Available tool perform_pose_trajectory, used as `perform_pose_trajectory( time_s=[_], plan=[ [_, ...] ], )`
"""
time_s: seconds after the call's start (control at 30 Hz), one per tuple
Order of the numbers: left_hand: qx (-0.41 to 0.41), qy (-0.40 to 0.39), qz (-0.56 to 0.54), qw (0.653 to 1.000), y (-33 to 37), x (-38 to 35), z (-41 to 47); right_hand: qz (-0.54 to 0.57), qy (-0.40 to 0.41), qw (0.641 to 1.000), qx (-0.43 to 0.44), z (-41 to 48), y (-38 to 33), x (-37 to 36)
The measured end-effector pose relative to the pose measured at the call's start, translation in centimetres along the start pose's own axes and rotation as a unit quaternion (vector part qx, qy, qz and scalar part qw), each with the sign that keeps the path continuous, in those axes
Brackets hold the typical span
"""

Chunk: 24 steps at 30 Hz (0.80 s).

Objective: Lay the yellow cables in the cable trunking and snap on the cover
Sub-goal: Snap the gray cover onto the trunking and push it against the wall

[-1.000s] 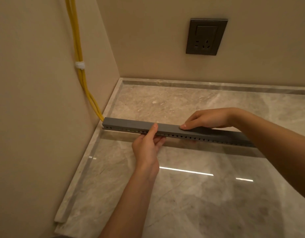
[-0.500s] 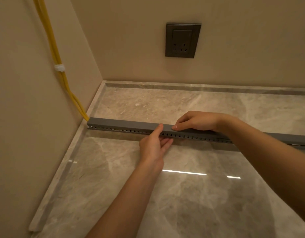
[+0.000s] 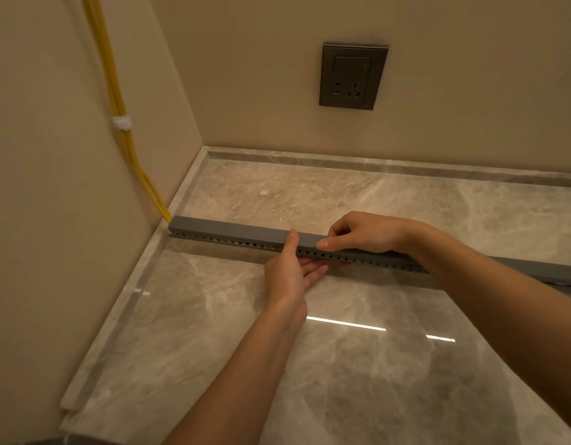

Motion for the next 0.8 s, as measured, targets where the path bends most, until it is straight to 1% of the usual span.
perform_pose_trajectory(
  time_s=[0.13, 0.23, 0.33, 0.57, 0.7, 0.8],
  plan=[
    [-0.015, 0.023, 0.000, 1.000, 0.2, 0.2, 0.0, 0.002, 0.005, 1.000, 0.006, 0.0, -0.3, 0.0],
    [-0.023, 0.033, -0.007, 0.999, 0.6, 0.4, 0.1, 0.019, 0.045, 0.999, 0.007, 0.1, -0.7, 0.0],
    [-0.019, 0.036, -0.010, 0.999, 0.9, 0.5, 0.2, 0.002, 0.073, 0.997, 0.001, 0.2, -0.8, 0.2],
    [0.012, 0.052, -0.015, 0.998, 0.6, 0.9, 0.4, -0.044, 0.026, 0.991, -0.124, -1.6, 2.7, 0.9],
    [0.019, 0.048, -0.018, 0.998, 0.5, 0.7, 0.8, -0.023, 0.033, 0.986, -0.162, -3.1, 4.5, 1.6],
    [0.022, 0.031, -0.009, 0.999, 0.3, 0.3, 1.0, -0.009, 0.033, 0.984, -0.176, -4.0, 5.2, 1.8]
  ],
)
Point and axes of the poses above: each hand's wrist, its own z-axis towards the middle knuckle, its own x-axis out of the back of the hand, y = z × x, the point moved 6 cm from there along z, towards the middle knuckle, and after that the axes turned 9 degrees about -z, right-handed, at the moved point
